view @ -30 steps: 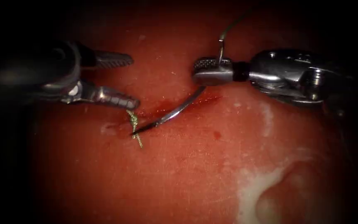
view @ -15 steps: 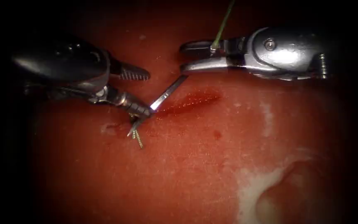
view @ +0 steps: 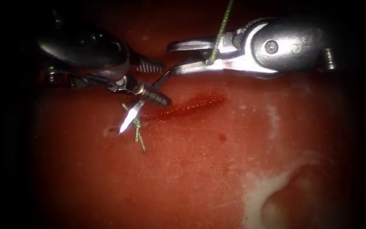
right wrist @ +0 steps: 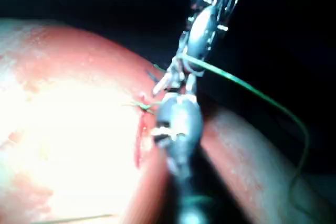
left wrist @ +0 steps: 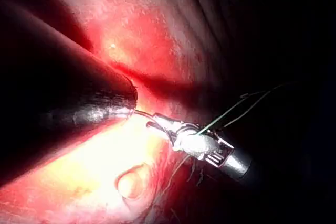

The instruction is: Wound Closure

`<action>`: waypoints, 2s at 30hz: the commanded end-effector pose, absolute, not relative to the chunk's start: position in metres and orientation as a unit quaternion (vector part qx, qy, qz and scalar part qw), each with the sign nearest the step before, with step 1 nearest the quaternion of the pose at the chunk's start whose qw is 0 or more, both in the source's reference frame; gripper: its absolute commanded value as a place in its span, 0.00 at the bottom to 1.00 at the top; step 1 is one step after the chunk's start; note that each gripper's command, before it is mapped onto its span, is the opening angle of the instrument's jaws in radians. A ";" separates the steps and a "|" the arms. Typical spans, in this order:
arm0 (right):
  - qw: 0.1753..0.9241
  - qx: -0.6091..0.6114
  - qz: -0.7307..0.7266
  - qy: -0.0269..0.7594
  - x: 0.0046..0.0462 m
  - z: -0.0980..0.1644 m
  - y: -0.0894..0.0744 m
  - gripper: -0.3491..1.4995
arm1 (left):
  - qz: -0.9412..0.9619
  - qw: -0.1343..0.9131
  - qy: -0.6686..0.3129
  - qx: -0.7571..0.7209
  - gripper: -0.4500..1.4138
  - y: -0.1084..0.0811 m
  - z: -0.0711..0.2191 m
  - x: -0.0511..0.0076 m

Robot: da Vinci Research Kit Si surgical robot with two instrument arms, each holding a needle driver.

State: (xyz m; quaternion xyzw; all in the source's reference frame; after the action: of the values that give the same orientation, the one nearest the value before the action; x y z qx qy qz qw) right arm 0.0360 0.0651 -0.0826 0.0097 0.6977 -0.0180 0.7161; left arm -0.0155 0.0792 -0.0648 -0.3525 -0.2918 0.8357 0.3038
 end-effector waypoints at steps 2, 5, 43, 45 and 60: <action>0.714 -0.001 -0.032 0.699 0.0369 -0.083 0.065 0.00 | 0.833 0.321 -0.302 -0.336 0.63 0.079 -0.064 -0.0161; 0.712 -0.009 -0.046 0.700 0.0369 -0.083 0.065 0.00 | 0.827 0.333 -0.310 -0.329 0.62 0.079 -0.064 -0.0160; 0.666 0.042 0.358 0.653 0.0377 -0.083 0.063 0.87 | 0.649 0.547 -0.359 -0.389 0.05 0.078 -0.065 -0.0147; 0.663 0.041 0.367 0.651 0.0376 -0.082 0.063 0.85 | 0.642 0.547 -0.368 -0.392 0.05 0.078 -0.066 -0.0148; 0.659 0.029 0.378 0.650 0.0361 -0.082 0.063 0.63 | 0.611 0.547 -0.414 -0.395 0.05 0.077 -0.066 -0.0153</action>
State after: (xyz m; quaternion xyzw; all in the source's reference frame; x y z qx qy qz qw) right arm 0.0353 0.0635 -0.0819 0.0289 0.6484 0.3791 0.6596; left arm -0.0148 0.0767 -0.0670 -0.3946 -0.4148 0.6103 0.5476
